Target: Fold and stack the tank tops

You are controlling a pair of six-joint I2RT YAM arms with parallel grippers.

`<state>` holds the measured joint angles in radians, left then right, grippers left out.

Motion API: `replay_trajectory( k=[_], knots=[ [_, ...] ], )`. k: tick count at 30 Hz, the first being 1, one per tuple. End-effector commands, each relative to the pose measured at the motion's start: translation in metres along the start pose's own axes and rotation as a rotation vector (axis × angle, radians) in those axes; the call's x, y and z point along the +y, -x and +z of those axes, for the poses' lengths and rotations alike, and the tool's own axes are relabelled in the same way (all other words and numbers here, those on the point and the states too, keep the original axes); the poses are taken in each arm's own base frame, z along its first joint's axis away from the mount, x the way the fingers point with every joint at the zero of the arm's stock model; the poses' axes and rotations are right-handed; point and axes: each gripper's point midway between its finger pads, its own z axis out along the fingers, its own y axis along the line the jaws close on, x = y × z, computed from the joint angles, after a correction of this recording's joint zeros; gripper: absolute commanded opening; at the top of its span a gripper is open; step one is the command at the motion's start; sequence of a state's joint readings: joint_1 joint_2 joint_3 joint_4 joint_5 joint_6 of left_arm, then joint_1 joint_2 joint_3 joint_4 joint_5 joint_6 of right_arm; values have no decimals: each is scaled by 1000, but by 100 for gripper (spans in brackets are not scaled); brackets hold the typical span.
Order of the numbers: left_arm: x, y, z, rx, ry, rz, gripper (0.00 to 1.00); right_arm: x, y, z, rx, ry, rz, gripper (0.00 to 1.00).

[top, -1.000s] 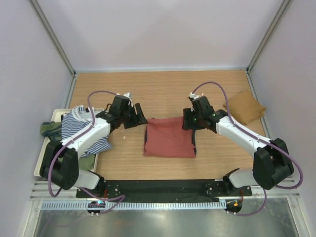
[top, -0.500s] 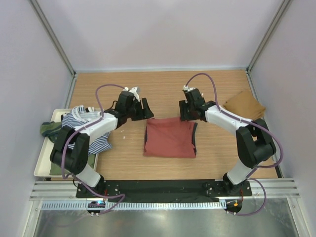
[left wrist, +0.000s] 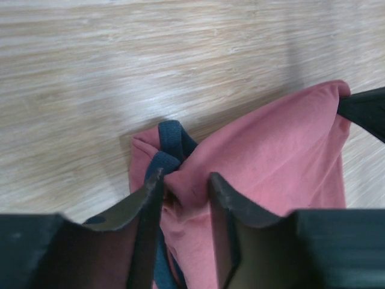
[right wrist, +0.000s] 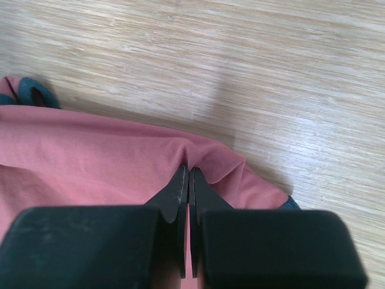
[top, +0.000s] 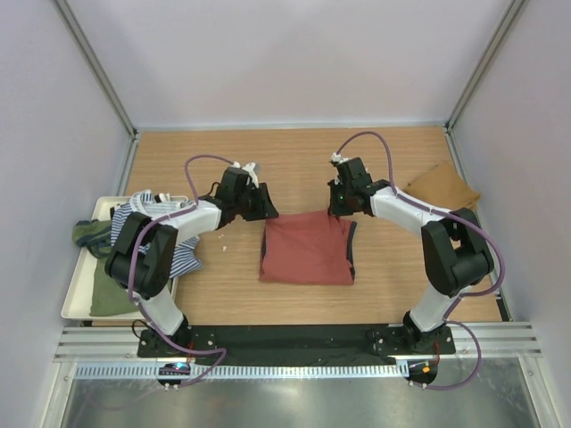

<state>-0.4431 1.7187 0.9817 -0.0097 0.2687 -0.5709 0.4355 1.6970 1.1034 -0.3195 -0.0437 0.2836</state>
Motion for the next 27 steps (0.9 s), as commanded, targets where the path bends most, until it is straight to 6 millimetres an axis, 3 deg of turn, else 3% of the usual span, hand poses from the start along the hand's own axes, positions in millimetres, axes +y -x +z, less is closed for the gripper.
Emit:
replay_trajectory(
  k=[1, 6, 7, 11, 12, 17, 22, 27],
  knots=[
    [-19, 25, -3, -65, -60, 41, 34, 12, 26, -14, -87, 46, 5, 1],
    [-28, 25, -8, -46, -88, 26, 1, 13, 25, -20, -83, 48, 22, 1],
    [-30, 28, -12, -57, -91, 26, 0, 13, 22, -21, -79, 50, 24, 1],
    [-34, 28, -26, -65, -90, 22, 0, 16, 23, -44, -125, 65, 64, 1],
    [-36, 28, -30, -64, -90, 19, 0, 14, 13, -46, -115, 62, 75, 1],
    [-44, 28, -47, -64, -100, -14, 0, 9, 6, -76, -193, 58, 130, 1],
    [-42, 28, -41, -51, -89, -39, 0, -11, -3, -83, -206, -45, 174, 1],
    [-37, 35, -21, -39, -65, -43, 0, -24, 4, -86, -247, -118, 204, 1]
  ],
)
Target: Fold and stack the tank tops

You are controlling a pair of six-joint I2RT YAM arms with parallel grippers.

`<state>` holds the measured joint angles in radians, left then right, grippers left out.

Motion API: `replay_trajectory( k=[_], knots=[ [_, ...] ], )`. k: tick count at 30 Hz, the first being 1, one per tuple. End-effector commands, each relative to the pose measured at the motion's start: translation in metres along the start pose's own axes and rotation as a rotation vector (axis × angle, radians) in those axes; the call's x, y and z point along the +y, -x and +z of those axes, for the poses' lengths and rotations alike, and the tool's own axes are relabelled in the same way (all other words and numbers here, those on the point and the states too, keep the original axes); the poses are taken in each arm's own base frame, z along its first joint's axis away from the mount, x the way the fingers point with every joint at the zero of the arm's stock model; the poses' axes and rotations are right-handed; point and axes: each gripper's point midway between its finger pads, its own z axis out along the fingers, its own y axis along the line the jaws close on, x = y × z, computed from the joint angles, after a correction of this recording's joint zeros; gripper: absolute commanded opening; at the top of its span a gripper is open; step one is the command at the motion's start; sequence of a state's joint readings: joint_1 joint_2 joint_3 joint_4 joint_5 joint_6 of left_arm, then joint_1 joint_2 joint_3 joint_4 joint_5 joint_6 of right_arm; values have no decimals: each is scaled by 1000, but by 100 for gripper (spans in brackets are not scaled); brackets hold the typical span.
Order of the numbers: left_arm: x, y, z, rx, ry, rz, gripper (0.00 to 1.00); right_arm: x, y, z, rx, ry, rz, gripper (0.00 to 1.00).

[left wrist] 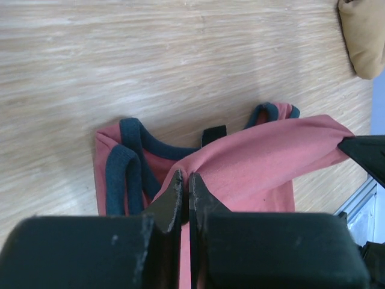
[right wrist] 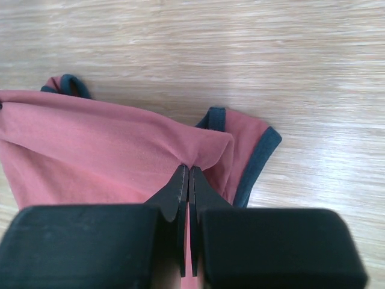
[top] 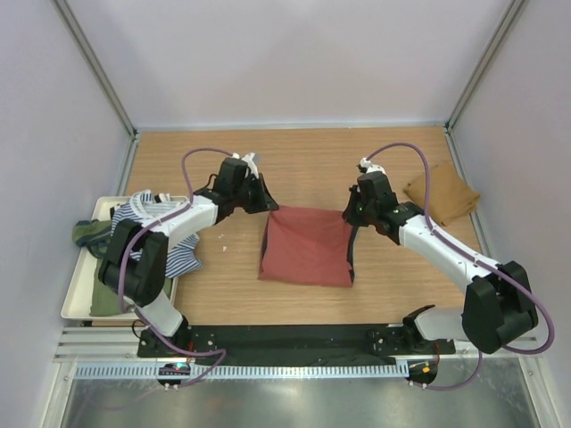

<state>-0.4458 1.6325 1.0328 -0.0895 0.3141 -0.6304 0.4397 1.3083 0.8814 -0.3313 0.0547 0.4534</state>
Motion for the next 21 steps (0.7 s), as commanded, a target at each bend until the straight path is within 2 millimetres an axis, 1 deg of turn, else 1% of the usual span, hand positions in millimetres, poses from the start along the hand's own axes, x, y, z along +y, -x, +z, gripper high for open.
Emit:
replay_trajectory(
  k=[1, 2, 3, 5, 6, 7, 8, 10, 11, 13, 14, 15, 16, 17, 18, 19, 20, 21],
  knots=[
    [-2, 18, 9, -27, 16, 0, 0, -17, 15, -3, -73, -106, 32, 1],
    [-1, 19, 12, -25, 21, 1, 0, -22, 17, -3, -82, -140, 33, 1],
    [0, 22, 17, -27, 26, -1, 0, -22, 21, -2, -90, -150, 34, 1],
    [2, 24, 24, -28, 30, -2, 0, -29, 20, 6, -80, -190, 29, 1],
    [0, 29, 26, -37, 26, 1, 0, -33, 24, 8, -93, -217, 29, 1],
    [5, 28, 35, -34, 33, -2, 1, -37, 20, 17, -77, -238, 27, 1],
    [4, 32, 38, -41, 29, 2, 6, -39, 23, 22, -79, -251, 31, 1],
    [10, 30, 50, -29, 34, -6, 13, -45, 26, 33, -82, -272, 43, 1],
    [7, 34, 53, -35, 27, -4, 21, -49, 21, 44, -61, -289, 50, 1],
    [8, 37, 57, -42, 29, -7, 31, -55, 27, 52, -66, -305, 69, 7],
    [7, 41, 56, -53, 33, -2, 45, -56, 29, 56, -66, -309, 75, 30],
    [6, 43, 54, -61, 35, 1, 51, -56, 33, 56, -73, -307, 80, 42],
    [2, 47, 46, -74, 30, 10, 57, -55, 35, 54, -77, -303, 82, 48],
    [0, 49, 42, -83, 34, 15, 67, -53, 38, 51, -85, -295, 82, 58],
    [0, 52, 35, -101, 47, 25, 71, -51, 41, 44, -94, -285, 82, 65],
    [0, 51, 29, -99, 55, 26, 73, -49, 43, 39, -99, -268, 83, 69],
    [-7, 52, 17, -111, 46, 36, 76, -48, 40, 35, -94, -259, 82, 77],
    [-10, 50, 12, -109, 38, 39, 77, -44, 42, 25, -105, -238, 83, 80]
  ],
)
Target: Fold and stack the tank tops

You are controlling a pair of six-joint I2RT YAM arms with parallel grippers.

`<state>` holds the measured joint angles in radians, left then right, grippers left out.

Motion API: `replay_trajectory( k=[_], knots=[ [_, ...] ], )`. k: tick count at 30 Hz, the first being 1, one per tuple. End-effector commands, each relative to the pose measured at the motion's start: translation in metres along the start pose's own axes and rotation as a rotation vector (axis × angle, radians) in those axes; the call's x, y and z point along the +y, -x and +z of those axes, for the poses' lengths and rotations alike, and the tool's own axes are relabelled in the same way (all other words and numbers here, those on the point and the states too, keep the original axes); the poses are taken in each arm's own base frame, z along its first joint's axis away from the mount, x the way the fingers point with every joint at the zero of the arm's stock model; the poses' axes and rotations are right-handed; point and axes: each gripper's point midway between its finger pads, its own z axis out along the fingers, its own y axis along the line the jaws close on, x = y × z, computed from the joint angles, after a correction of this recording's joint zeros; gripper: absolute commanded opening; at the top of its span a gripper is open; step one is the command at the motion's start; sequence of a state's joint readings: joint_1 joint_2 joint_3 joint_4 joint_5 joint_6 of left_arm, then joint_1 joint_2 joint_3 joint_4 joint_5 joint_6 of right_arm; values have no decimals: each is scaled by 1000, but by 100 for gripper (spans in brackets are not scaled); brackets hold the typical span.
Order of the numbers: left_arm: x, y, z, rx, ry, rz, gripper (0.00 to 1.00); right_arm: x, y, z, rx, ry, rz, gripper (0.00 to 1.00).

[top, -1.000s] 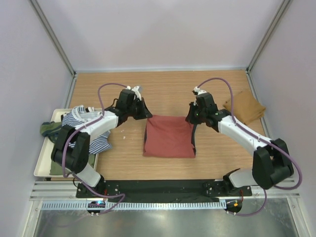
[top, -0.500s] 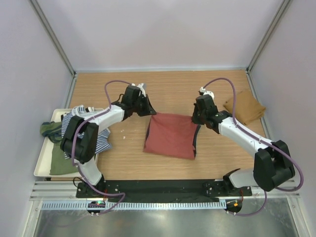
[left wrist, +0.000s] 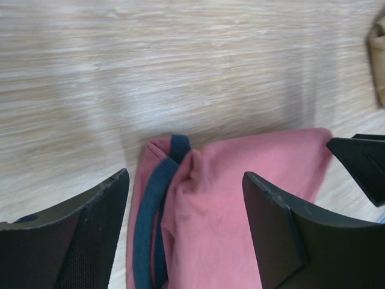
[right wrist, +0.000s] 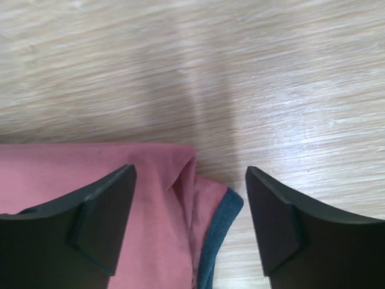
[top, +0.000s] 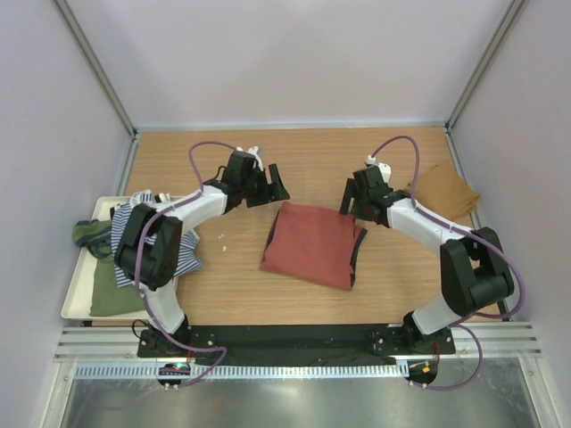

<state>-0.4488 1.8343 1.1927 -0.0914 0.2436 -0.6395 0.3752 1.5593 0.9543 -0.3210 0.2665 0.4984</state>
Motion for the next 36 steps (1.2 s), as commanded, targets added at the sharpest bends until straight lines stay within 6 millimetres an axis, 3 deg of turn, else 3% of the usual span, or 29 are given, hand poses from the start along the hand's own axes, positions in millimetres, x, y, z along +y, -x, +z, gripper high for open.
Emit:
replay_trajectory(
  k=[1, 3, 5, 7, 8, 13, 17, 20, 26, 30, 33, 36],
  knots=[
    [-21, 21, -40, -92, -33, 51, 78, 17, 36, -39, -113, 109, 33, 86],
    [-27, 15, -56, -105, -32, 57, 88, 16, 24, -47, -86, 138, 29, 89],
    [-26, -4, -62, -79, -33, 50, 98, 16, 6, -50, -40, 179, 25, 91],
    [-27, -16, -71, -72, -46, 49, 98, 14, -4, -53, -12, 203, 40, 90],
    [-30, -24, -71, -56, -54, 52, 97, 12, -16, -51, 22, 218, 49, 89],
    [-36, -62, -69, 35, -82, 67, 81, -1, -39, -44, 75, 213, 101, 87],
    [-25, -81, -65, 63, -46, 72, 76, -9, -54, -34, 97, 192, 114, 86],
    [-13, -91, -54, 83, -19, 65, 71, -3, -63, -26, 137, 236, 120, 86],
    [12, -100, -29, 128, 26, 10, 47, 1, -60, -5, 174, 275, 147, 57],
    [22, -104, -22, 110, 26, -30, 33, 1, -51, 12, 193, 293, 170, 29],
    [29, -102, -19, 83, 54, -42, 24, 8, -28, 23, 170, 329, 174, 10],
    [29, -94, -17, 42, 60, -42, 22, 23, -5, 27, 138, 381, 166, 8]
  ],
)
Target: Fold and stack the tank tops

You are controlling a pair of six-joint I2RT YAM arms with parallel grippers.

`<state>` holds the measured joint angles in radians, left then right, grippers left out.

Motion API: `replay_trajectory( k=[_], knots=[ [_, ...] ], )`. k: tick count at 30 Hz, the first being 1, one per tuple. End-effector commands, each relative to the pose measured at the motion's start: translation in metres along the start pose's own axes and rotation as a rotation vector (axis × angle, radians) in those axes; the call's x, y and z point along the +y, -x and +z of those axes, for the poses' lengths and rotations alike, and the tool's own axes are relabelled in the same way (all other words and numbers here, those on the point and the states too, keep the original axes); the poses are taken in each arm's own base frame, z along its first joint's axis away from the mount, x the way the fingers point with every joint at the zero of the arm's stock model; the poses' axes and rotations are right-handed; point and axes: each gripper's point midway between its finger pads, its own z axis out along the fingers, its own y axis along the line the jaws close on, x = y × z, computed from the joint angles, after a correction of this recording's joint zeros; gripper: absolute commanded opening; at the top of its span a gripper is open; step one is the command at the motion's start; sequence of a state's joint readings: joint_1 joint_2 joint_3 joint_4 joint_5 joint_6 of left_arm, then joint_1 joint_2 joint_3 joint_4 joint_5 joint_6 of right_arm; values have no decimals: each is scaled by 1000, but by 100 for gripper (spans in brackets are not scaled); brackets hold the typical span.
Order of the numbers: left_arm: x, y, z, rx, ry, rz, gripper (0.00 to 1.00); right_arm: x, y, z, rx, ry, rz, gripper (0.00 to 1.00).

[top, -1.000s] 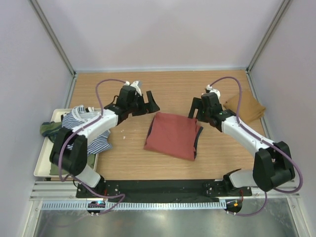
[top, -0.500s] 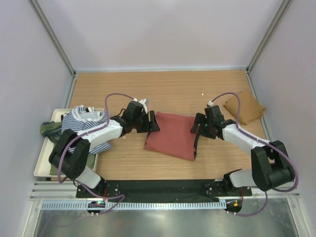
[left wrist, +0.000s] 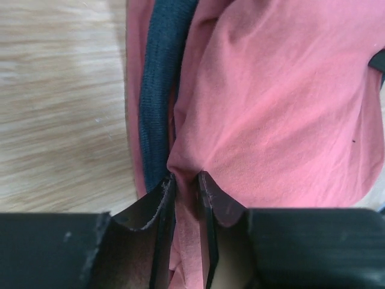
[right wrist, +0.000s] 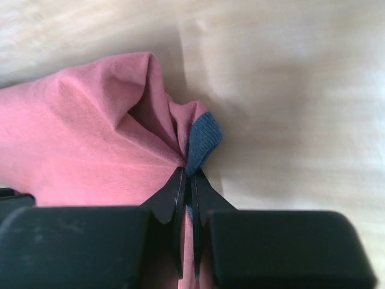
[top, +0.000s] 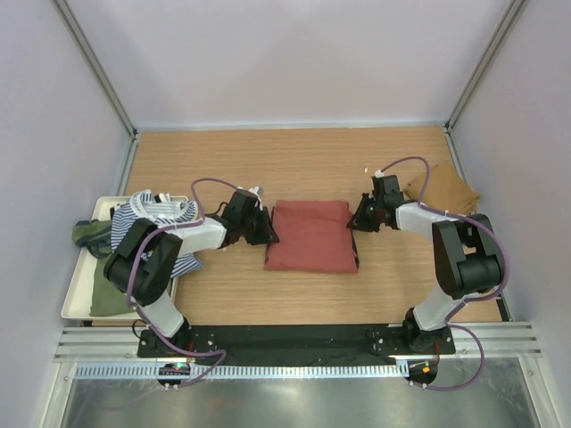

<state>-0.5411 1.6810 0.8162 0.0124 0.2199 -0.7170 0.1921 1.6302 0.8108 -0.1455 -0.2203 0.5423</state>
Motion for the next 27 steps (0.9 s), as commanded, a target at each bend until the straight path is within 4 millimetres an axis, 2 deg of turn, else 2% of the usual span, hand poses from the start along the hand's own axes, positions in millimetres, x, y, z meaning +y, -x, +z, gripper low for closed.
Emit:
replay_trajectory(
  k=[1, 3, 4, 5, 7, 8, 11, 13, 14, 16, 17, 22, 27],
  knots=[
    [2, 22, 4, -102, 18, -5, 22, 31, 42, 3, -79, 105, -55, 8],
    [1, 30, 4, -120, 28, -7, 27, 46, 52, 1, -81, 153, -58, 18],
    [0, 31, 3, -121, 29, -7, 30, 49, 55, -2, -91, 160, -63, 31],
    [-4, 34, -2, -134, 19, -7, 38, 51, 58, -6, -101, 164, -63, 53],
    [-9, 34, -8, -138, -1, -11, 49, 55, 59, -21, -128, 172, -79, 68],
    [-12, 34, -16, -150, -17, -12, 60, 53, 59, -26, -137, 161, -82, 76],
    [-13, 29, -27, -158, -31, -30, 77, 42, 42, -40, -101, 118, -99, 78],
    [-19, 21, -35, -141, -62, -45, 80, 38, 30, -49, -81, 115, -115, 77],
    [-20, 16, -37, -130, -68, -46, 81, 33, 16, -49, -51, 110, -120, 77],
    [-20, 5, -42, -113, -69, -48, 82, 28, 4, -59, -37, 95, -129, 77],
    [-22, 1, -43, -109, -72, -47, 82, 21, -10, -58, -12, 84, -129, 77],
    [-22, -27, -41, -42, -82, -45, 74, 8, -50, -60, 76, 88, -124, 73],
    [-21, -50, -35, 4, -74, -47, 73, 10, -73, -55, 122, 136, -103, 65]
  ],
)
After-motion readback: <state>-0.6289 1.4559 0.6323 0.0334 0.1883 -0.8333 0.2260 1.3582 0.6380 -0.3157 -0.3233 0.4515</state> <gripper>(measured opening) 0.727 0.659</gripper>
